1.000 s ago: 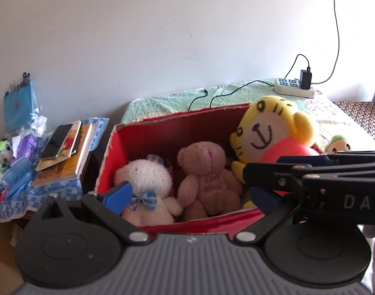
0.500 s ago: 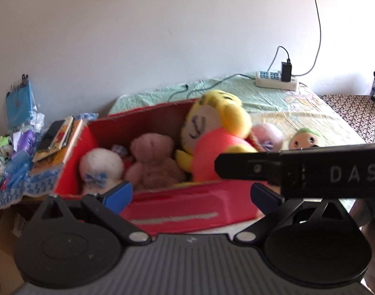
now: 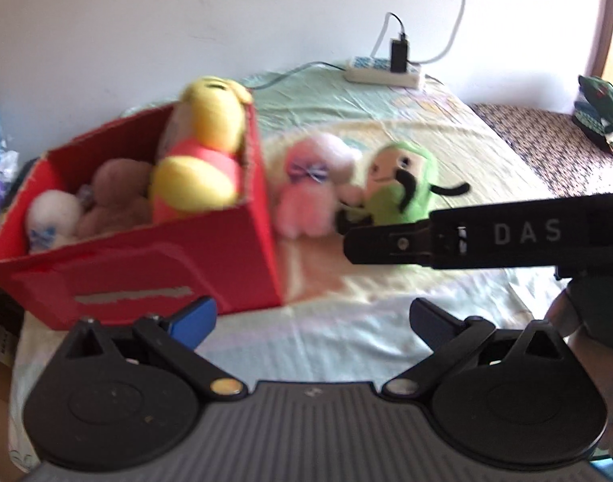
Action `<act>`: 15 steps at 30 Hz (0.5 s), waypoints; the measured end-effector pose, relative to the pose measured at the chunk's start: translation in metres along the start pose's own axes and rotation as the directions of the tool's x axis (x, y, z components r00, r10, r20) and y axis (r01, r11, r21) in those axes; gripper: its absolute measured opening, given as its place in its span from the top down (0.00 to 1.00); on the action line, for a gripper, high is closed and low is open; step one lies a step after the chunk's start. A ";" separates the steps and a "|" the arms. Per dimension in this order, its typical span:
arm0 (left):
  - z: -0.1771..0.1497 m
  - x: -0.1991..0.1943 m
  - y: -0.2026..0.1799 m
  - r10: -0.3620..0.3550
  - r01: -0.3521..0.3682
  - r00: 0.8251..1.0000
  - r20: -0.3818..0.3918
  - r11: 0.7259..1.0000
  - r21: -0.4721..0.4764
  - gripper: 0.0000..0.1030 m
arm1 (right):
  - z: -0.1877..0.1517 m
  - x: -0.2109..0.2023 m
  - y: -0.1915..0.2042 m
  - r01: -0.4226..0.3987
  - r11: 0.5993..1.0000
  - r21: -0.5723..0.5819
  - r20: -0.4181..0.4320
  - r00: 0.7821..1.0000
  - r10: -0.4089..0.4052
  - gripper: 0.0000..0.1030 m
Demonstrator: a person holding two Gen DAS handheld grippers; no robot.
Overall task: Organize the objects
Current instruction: 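Move both grippers to the green cucumber plush beside the box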
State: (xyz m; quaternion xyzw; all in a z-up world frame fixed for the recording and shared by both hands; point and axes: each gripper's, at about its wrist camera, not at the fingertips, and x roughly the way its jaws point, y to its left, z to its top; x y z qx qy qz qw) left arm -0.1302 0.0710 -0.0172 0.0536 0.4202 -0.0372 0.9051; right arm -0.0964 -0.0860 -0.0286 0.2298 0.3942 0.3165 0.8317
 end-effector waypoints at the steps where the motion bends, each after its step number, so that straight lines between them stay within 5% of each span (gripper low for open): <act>1: -0.001 0.003 -0.005 -0.013 0.013 1.000 -0.009 1.000 0.005 0.01 | -0.002 -0.003 -0.005 0.007 1.000 0.011 -0.003 1.000 -0.007 0.51; 15: 0.008 0.049 -0.077 -0.105 0.112 0.992 -0.067 0.987 0.118 0.01 | -0.011 -0.036 -0.092 0.087 0.963 0.255 0.012 0.996 -0.093 0.48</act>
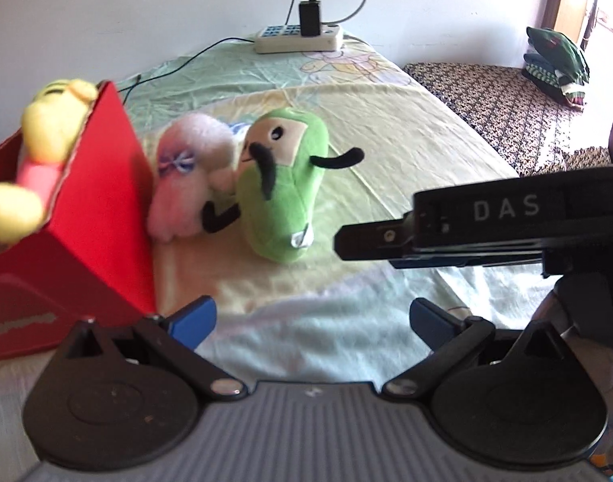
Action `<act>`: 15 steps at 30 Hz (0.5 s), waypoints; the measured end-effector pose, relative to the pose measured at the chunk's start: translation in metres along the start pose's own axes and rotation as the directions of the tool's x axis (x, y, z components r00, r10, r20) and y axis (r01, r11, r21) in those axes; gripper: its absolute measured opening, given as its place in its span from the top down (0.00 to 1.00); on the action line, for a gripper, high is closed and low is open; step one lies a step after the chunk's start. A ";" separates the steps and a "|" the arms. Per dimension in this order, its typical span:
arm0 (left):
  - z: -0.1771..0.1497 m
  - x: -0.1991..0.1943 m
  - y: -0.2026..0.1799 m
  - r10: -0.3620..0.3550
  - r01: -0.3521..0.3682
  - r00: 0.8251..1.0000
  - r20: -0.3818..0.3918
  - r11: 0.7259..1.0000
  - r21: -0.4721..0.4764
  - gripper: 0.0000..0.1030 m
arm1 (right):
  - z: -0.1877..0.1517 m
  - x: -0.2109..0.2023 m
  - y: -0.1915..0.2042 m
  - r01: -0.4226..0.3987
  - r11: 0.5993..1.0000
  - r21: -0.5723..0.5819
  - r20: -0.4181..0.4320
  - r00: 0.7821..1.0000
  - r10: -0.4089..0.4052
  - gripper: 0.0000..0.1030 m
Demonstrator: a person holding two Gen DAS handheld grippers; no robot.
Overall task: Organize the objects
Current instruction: 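Move both grippers to the green cucumber plush beside the box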
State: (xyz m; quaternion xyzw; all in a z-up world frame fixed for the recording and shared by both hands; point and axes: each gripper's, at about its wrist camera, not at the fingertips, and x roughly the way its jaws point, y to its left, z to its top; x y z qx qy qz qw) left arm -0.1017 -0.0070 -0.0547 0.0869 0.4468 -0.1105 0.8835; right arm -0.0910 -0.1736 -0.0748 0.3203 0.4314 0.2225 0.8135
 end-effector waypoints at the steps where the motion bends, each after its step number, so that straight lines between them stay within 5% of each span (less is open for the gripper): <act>1: 0.004 0.003 0.000 -0.001 0.001 1.000 0.003 1.000 0.011 0.01 | 0.002 -0.001 -0.005 0.004 1.000 0.019 0.006 1.000 -0.004 0.48; 15: 0.049 0.044 0.024 -0.038 0.038 0.998 0.043 0.999 -0.011 0.01 | 0.045 0.011 -0.039 -0.068 0.985 0.158 0.064 0.996 0.058 0.49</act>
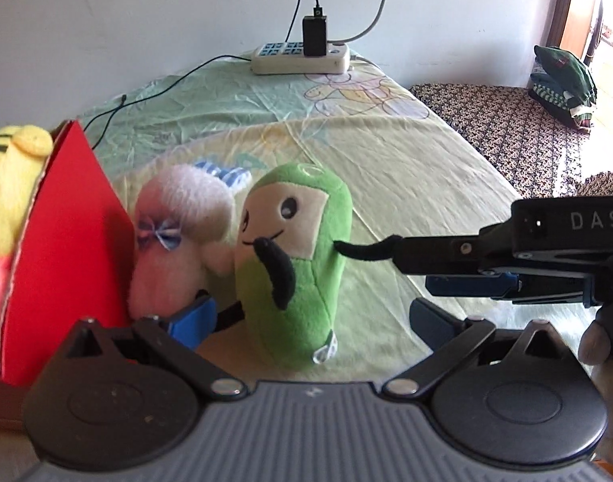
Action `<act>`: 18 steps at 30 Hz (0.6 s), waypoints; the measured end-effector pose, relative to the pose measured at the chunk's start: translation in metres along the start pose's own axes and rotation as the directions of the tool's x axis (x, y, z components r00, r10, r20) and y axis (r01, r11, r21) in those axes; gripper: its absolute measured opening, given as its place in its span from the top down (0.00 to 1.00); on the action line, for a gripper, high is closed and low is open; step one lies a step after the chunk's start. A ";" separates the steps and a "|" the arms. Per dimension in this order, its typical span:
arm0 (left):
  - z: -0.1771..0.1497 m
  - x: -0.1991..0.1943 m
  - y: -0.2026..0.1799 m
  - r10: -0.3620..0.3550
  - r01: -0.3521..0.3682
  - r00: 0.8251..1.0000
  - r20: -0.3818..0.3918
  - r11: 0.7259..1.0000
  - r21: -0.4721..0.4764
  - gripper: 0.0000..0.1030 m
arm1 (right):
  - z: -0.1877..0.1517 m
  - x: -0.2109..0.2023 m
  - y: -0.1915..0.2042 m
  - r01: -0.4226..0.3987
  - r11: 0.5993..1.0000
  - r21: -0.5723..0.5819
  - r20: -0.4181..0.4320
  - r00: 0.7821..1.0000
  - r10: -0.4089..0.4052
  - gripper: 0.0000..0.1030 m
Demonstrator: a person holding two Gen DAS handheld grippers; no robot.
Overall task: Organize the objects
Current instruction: 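Move both grippers to the green cucumber plush beside the box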
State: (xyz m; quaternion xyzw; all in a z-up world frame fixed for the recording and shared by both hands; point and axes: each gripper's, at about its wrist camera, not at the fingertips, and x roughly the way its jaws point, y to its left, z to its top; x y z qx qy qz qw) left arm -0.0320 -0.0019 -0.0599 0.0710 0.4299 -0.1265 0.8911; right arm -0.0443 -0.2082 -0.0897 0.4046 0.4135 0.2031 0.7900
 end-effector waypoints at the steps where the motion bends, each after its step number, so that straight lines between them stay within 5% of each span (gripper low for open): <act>1: 0.001 0.004 0.001 -0.006 0.006 1.000 -0.004 1.000 -0.001 0.01 | 0.001 0.003 0.000 -0.009 1.000 0.002 -0.003 1.000 0.009 0.49; 18: 0.021 0.023 -0.003 -0.185 0.186 0.982 0.022 0.982 -0.035 0.01 | 0.029 0.027 -0.015 -0.063 0.997 0.041 -0.057 0.996 0.065 0.49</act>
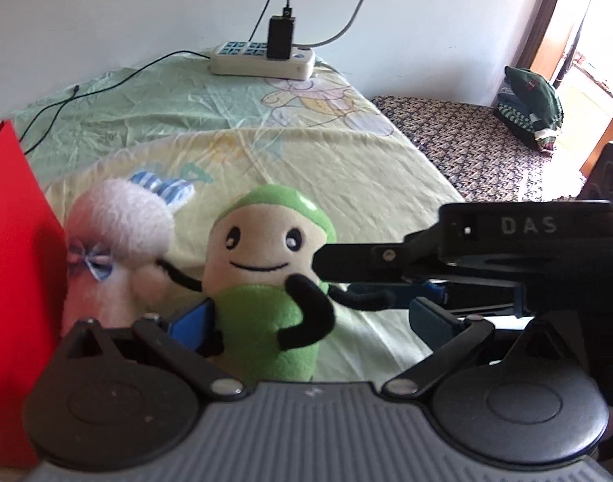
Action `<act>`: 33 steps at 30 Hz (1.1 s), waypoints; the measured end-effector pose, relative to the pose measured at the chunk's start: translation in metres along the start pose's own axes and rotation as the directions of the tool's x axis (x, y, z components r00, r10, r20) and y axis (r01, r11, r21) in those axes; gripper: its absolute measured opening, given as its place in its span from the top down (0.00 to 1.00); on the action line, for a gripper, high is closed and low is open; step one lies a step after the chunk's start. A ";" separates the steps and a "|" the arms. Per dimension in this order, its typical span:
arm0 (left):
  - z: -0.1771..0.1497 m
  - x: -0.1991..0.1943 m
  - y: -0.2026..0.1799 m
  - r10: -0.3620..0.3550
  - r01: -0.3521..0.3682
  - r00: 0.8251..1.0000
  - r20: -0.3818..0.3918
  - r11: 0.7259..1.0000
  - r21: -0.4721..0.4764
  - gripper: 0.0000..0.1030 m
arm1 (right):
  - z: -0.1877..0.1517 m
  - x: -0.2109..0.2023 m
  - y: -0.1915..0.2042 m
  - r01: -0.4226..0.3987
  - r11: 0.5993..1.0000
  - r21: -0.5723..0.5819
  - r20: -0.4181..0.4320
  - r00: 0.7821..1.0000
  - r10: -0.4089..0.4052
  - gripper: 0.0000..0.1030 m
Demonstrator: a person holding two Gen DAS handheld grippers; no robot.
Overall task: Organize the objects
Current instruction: 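Move both grippers to the green cucumber plush beside the box, then close both grippers on the green cucumber plush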
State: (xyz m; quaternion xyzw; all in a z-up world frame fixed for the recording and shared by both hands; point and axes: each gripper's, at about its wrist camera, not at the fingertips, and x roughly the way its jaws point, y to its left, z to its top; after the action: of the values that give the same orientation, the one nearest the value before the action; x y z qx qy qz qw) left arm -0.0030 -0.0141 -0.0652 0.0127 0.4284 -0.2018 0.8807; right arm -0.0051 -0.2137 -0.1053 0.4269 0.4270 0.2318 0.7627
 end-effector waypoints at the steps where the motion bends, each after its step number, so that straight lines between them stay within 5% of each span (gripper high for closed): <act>1: 0.001 -0.001 -0.003 -0.016 0.016 1.000 0.004 1.000 0.008 0.01 | 0.002 -0.001 -0.003 0.001 1.000 0.011 -0.003 1.000 -0.001 0.49; 5: 0.003 -0.006 -0.005 -0.085 0.085 0.996 0.004 0.996 0.032 0.01 | 0.007 -0.001 -0.011 -0.003 0.999 0.049 -0.019 1.000 0.004 0.49; 15: 0.013 0.007 0.037 -0.103 0.102 0.994 -0.030 0.994 -0.034 0.02 | 0.000 0.021 -0.014 -0.046 0.990 0.132 -0.040 0.998 0.052 0.44; 33: 0.012 0.025 0.049 -0.144 0.139 0.986 -0.083 0.989 -0.058 0.04 | -0.003 0.035 0.007 -0.025 0.997 0.071 -0.032 0.999 0.028 0.45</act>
State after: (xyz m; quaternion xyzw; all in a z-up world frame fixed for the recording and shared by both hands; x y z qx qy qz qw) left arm 0.0380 0.0205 -0.0835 -0.0320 0.4714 -0.2519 0.8446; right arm 0.0108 -0.1835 -0.1158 0.4553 0.4418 0.2338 0.7368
